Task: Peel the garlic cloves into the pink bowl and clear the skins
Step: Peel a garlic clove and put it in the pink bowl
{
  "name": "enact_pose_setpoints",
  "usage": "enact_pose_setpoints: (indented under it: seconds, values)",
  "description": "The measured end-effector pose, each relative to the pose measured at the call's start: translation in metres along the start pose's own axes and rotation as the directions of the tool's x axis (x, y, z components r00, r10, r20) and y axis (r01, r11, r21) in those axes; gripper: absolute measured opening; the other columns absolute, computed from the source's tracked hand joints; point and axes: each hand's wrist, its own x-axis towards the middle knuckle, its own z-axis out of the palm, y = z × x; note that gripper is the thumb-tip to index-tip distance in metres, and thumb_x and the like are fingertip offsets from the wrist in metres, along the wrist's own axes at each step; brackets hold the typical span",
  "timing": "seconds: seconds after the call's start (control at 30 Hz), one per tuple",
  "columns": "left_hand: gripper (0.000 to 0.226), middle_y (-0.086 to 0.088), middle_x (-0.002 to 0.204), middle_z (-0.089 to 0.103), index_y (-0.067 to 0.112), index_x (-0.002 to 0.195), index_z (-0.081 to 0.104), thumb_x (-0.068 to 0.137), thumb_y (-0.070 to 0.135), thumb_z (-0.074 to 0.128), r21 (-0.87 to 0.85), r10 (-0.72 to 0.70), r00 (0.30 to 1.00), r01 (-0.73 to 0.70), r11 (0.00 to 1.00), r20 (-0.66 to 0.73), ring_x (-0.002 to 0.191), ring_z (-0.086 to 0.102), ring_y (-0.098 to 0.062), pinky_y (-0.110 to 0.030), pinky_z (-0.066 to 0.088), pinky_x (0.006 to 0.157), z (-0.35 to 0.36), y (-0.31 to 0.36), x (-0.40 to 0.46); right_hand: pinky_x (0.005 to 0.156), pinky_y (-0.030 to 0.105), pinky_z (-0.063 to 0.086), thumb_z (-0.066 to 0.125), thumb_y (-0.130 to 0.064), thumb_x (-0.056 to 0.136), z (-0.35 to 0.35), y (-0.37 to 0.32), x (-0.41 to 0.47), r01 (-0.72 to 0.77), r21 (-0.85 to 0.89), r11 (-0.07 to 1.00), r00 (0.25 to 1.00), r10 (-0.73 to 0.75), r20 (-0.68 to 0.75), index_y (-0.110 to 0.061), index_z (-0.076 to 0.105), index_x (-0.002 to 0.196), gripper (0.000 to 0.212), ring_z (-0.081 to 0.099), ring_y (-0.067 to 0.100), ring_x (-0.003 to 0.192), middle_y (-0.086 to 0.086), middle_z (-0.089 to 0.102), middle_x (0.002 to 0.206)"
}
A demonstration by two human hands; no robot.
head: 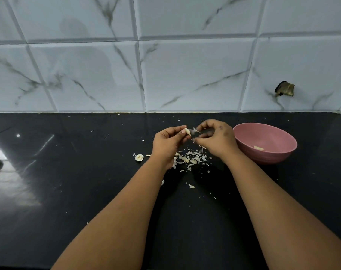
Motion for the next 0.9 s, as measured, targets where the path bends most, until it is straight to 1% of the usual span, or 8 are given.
enact_pose_setpoints:
  seconds: [0.07,0.13,0.2,0.27,0.33,0.47,0.73,0.9]
  values:
    - [0.013,-0.008,0.082,0.076,0.002,0.096,0.071,0.092,-0.004,0.061,-0.02,0.0,1.0,0.0,1.0,-0.003,0.078,0.071,-0.015,-0.017,0.056,0.072,-0.0008,0.0002,0.0011,0.058,0.006,0.043,0.082,-0.016,0.074,0.003,-0.0002,-0.0009,0.023,0.018,1.0,1.0,-0.023,0.02,-0.019,0.077,0.087,0.014,0.064,-0.004,0.066,-0.008,0.072,0.081]
    - [0.013,-0.008,0.082,0.075,0.002,0.096,0.071,0.092,-0.005,0.06,-0.023,0.0,1.0,0.0,1.0,-0.006,0.078,0.071,-0.015,-0.017,0.056,0.071,-0.001,0.0002,0.0011,0.053,0.006,0.039,0.081,-0.022,0.074,0.0043,-0.0011,-0.0029,0.056,-0.026,0.998,0.998,-0.057,-0.035,-0.02,0.075,0.071,0.007,0.057,-0.005,0.056,-0.01,0.069,0.066]
    - [0.013,-0.008,0.082,0.075,0.002,0.095,0.071,0.091,-0.005,0.061,-0.023,0.004,1.0,-0.004,1.0,-0.007,0.078,0.072,-0.014,-0.017,0.056,0.07,-0.0007,-0.0002,0.0004,0.05,0.01,0.041,0.085,-0.022,0.069,0.0027,-0.0004,-0.0024,0.043,0.011,0.999,0.994,-0.042,-0.101,-0.021,0.064,0.059,0.023,0.055,-0.001,0.053,-0.007,0.067,0.064]
    - [0.012,-0.008,0.083,0.075,0.002,0.095,0.071,0.09,-0.005,0.062,-0.022,0.008,1.0,-0.008,1.0,-0.001,0.08,0.072,-0.015,-0.018,0.056,0.072,-0.0005,0.0001,-0.0001,0.053,0.013,0.047,0.088,-0.022,0.066,0.002,-0.002,-0.0016,0.016,0.112,0.994,0.995,-0.005,-0.096,-0.021,0.063,0.061,0.025,0.061,0.003,0.057,-0.004,0.069,0.067]
    - [0.012,-0.009,0.084,0.076,0.001,0.096,0.071,0.09,-0.005,0.063,-0.016,0.009,1.0,-0.009,1.0,0.01,0.083,0.073,-0.015,-0.018,0.056,0.074,0.0,-0.0001,-0.0004,0.063,0.017,0.053,0.086,-0.025,0.07,0.004,-0.0042,-0.0027,0.012,0.177,0.984,0.999,-0.003,-0.051,-0.022,0.072,0.071,0.015,0.068,0.006,0.065,-0.006,0.073,0.071]
    - [0.01,-0.007,0.081,0.076,0.001,0.096,0.071,0.089,-0.004,0.064,0.018,0.015,0.999,-0.015,1.0,0.034,0.079,0.073,-0.013,-0.018,0.056,0.073,0.0022,-0.0017,-0.0024,0.059,0.01,0.048,0.081,-0.029,0.075,0.0069,-0.003,-0.0045,0.062,0.091,0.994,0.997,-0.057,-0.055,-0.023,0.077,0.076,0.007,0.066,0.0,0.065,-0.011,0.072,0.069]
    - [0.01,-0.006,0.079,0.076,0.002,0.095,0.071,0.089,-0.003,0.066,0.035,0.035,0.998,-0.037,0.999,0.052,0.075,0.073,-0.012,-0.018,0.056,0.072,0.0026,-0.0004,-0.0045,0.068,0.023,0.055,0.078,-0.027,0.078,0.0036,-0.0034,-0.0057,0.023,0.145,0.989,1.0,-0.022,-0.009,-0.026,0.077,0.071,0.007,0.069,0.005,0.069,-0.011,0.072,0.066]
    - [0.01,-0.006,0.079,0.076,0.002,0.093,0.072,0.087,-0.004,0.067,0.041,0.053,0.998,-0.054,0.998,0.044,0.075,0.073,-0.012,-0.019,0.056,0.072,0.0031,0.0004,-0.0053,0.058,0.009,0.047,0.077,-0.021,0.078,0.0055,-0.0047,-0.0062,0.047,0.139,0.989,0.998,-0.042,-0.039,-0.024,0.077,0.071,0.008,0.064,-0.004,0.06,-0.014,0.07,0.061]
